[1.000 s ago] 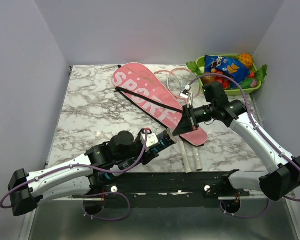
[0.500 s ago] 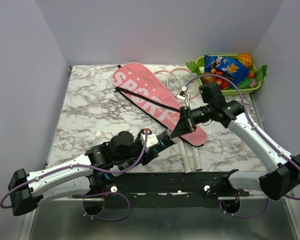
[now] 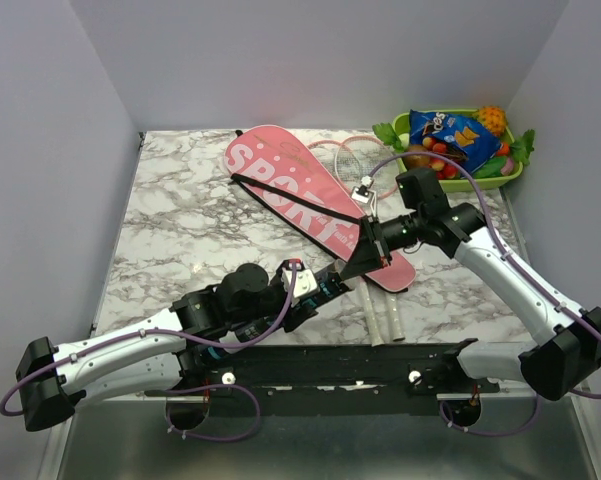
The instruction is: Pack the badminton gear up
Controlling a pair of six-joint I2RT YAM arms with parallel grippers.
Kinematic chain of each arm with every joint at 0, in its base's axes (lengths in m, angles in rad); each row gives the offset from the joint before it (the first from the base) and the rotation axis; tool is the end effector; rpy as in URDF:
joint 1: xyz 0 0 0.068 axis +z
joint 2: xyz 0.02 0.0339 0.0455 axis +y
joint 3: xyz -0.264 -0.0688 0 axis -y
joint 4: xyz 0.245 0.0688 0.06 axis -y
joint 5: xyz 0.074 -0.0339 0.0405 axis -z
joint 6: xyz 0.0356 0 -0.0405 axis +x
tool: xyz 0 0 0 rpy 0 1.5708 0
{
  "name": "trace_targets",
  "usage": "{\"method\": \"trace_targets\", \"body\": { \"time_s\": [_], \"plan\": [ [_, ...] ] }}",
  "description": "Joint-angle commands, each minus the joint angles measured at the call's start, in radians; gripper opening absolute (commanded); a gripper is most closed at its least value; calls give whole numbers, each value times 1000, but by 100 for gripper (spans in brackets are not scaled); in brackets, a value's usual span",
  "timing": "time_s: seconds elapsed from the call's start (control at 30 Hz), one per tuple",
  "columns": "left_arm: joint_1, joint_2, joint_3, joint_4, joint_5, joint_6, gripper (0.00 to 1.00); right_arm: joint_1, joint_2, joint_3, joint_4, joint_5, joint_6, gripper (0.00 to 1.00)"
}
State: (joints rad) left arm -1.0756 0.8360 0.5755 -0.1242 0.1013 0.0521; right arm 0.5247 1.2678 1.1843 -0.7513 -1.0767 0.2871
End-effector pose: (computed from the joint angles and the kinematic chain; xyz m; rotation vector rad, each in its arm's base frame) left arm 0.0903 -0.1747 0.2632 1.1452 1.6812 -0.7608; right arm 0.2019 0.1531 0.3375 -0.8245 2.2936 1.6647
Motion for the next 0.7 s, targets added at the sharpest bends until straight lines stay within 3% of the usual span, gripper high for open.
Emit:
{"method": "trace_targets", "body": {
  "time_s": [0.0,0.27,0.37,0.5,0.67],
  "plan": [
    [-4,-23,-3,15,-28,-14,0,23,-4,-44,35,-77,15,1],
    [-4,-37,7,21,-35,-8,0,29,-13,-101,138,-140,82,1],
    [-4,-46,14,32,-43,-11,0,31,-15,-115,167,-150,104,6],
    [-4,-54,32,38,-58,-5,0,31,-15,-123,193,-166,123,21],
    [-3,-61,44,46,-64,3,0,32,-19,-124,213,-169,145,28]
  ]
}}
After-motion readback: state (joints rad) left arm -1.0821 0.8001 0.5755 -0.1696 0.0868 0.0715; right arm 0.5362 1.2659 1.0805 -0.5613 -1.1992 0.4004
